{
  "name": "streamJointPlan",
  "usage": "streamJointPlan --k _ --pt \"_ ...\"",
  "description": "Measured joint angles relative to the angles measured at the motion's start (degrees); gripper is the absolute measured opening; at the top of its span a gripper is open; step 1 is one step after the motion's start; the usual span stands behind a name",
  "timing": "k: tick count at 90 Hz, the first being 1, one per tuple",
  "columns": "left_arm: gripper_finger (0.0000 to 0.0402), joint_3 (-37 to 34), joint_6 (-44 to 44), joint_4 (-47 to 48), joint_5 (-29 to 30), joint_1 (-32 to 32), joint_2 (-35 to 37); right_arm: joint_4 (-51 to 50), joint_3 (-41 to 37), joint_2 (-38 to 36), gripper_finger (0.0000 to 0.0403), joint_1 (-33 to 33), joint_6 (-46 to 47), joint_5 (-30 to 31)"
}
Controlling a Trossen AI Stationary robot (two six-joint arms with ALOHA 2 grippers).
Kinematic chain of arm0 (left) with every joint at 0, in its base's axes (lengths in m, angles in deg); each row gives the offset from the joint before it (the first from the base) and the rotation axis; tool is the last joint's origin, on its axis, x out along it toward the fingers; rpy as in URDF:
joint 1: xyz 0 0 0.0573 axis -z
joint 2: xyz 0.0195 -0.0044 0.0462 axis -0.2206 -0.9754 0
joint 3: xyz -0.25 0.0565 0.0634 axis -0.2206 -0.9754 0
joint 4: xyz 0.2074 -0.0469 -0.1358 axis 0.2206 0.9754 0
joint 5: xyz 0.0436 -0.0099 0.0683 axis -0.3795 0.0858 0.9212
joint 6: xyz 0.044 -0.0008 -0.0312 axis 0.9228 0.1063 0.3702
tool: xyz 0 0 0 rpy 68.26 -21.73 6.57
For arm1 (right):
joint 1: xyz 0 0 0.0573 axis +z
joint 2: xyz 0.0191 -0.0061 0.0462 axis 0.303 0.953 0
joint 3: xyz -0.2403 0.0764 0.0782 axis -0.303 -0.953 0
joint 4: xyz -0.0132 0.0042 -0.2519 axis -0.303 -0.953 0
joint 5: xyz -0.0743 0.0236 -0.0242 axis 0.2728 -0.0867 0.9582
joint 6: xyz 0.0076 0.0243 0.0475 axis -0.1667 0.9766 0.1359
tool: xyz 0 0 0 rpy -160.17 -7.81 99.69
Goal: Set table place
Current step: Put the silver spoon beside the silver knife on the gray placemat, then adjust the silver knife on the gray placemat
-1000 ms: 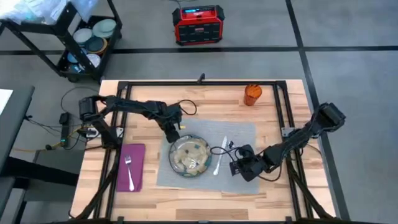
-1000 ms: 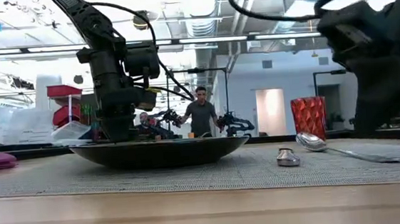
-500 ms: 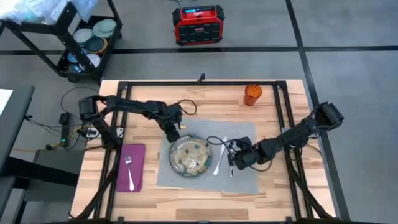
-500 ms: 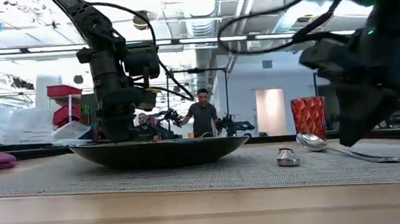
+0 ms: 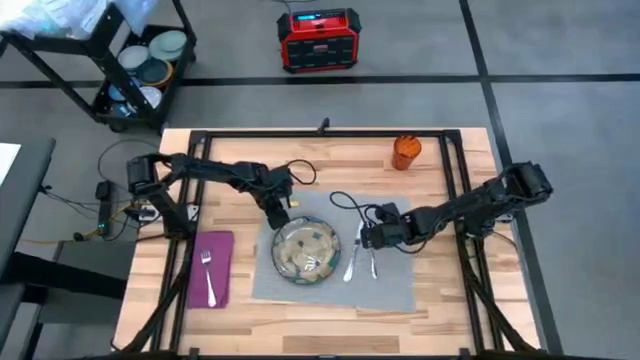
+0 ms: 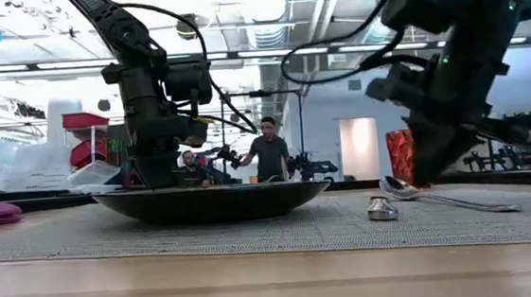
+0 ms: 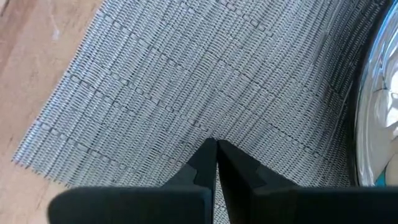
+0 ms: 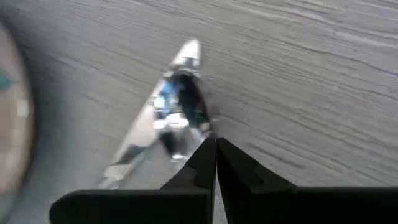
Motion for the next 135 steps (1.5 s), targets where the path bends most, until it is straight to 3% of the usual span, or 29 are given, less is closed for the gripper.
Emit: streamJointPlan --k 43,98,135 --pt "0.0000 0.02 0.09 0.03 0.00 0.00 0.00 21.42 0.10 7.13 0.0000 3.68 -3.43 -8.78" --pt "0.0000 -0.02 0.07 -0.27 -0.01 0.00 0.00 23.65 1.42 7.72 0.0000 2.02 -9.49 -14.48" --pt "0.0000 -0.02 -0.46 -0.45 0.00 0.00 0.00 25.03 1.40 7.72 0.0000 1.35 -10.94 -14.84"
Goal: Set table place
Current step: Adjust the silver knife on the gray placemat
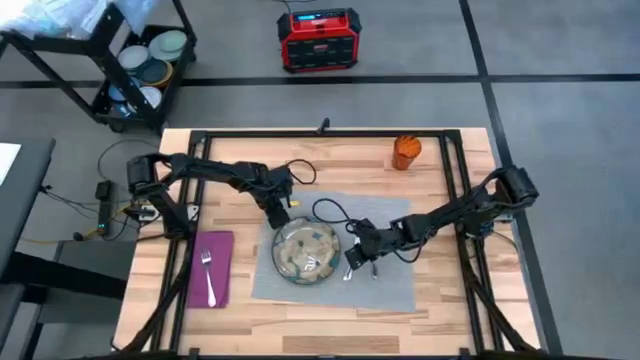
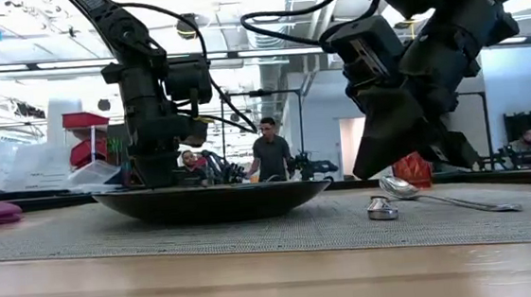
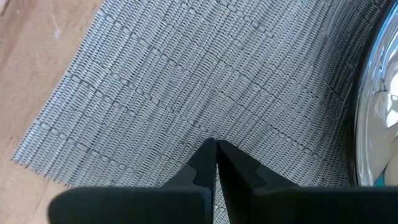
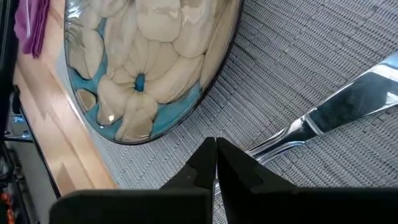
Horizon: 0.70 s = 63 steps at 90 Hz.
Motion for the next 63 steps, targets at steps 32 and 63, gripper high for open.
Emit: streamJointPlan --k 32,63 --pt "0.0000 0.11 -0.50 -1.40 0.13 0.02 -0.07 0.47 1.78 3.77 0.0000 0.02 0.19 -3.04" --pt "0.0000 0.07 0.17 -1.44 0.11 0.02 -0.04 -13.68 2.01 -2.46 0.0000 1.43 -0.48 -1.82"
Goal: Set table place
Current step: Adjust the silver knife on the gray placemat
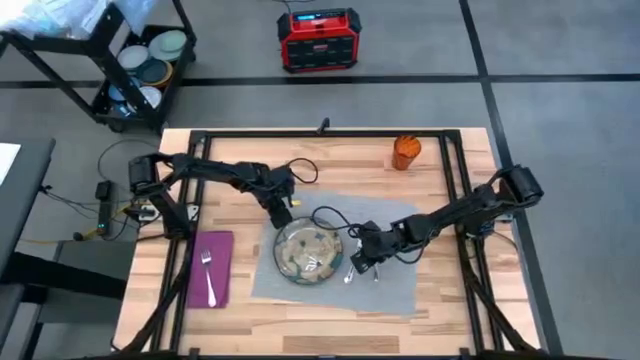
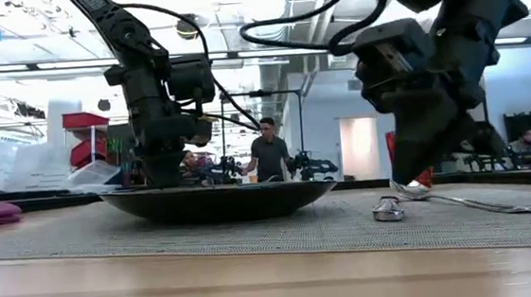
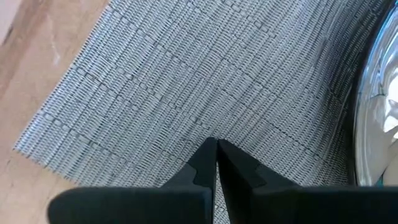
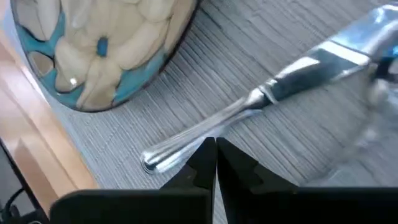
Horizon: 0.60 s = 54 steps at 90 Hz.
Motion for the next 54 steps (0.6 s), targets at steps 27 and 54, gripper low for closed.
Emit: streamJointPlan --k 27,54 --pt "0.0000 -0.02 0.23 -0.20 -0.13 0.00 0.01 8.51 -0.06 3.70 0.0000 -1.71 -3.35 -3.87" --pt "0.0000 -0.02 0.95 0.23 -0.11 -0.03 0.02 2.17 0.50 3.56 0.0000 0.17 -3.18 -5.76"
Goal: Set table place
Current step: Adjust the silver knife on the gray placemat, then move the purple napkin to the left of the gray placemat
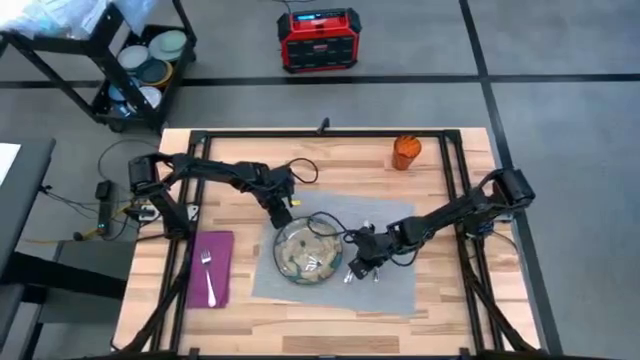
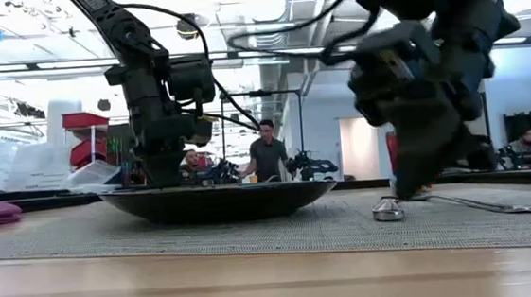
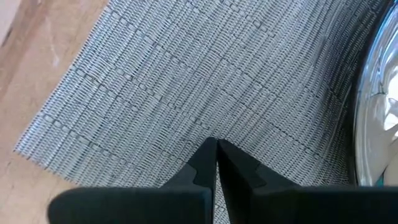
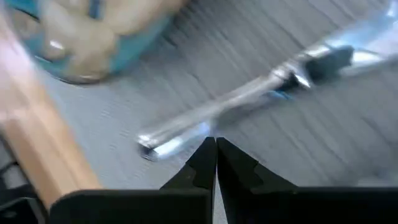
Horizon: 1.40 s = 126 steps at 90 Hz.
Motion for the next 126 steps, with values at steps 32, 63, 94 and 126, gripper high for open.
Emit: streamJointPlan --k 32,63,94,126 --pt "0.0000 0.00 -0.40 -0.31 0.00 -0.02 0.00 3.95 0.10 -1.13 0.0000 -1.50 -3.18 1.30" --pt "0.0000 0.00 -0.69 0.09 0.02 -0.03 0.00 9.55 0.09 3.54 0.0000 -1.10 -3.26 -2.45" --pt "0.0000 0.00 -0.58 0.05 0.07 -0.03 0.00 3.44 0.07 -1.24 0.0000 1.10 -1.90 1.70" --pt "0.0000 -0.02 -0.67 -0.06 0.06 -0.03 0.00 -11.50 -0.01 -6.43 0.0000 0.67 7.42 17.06"
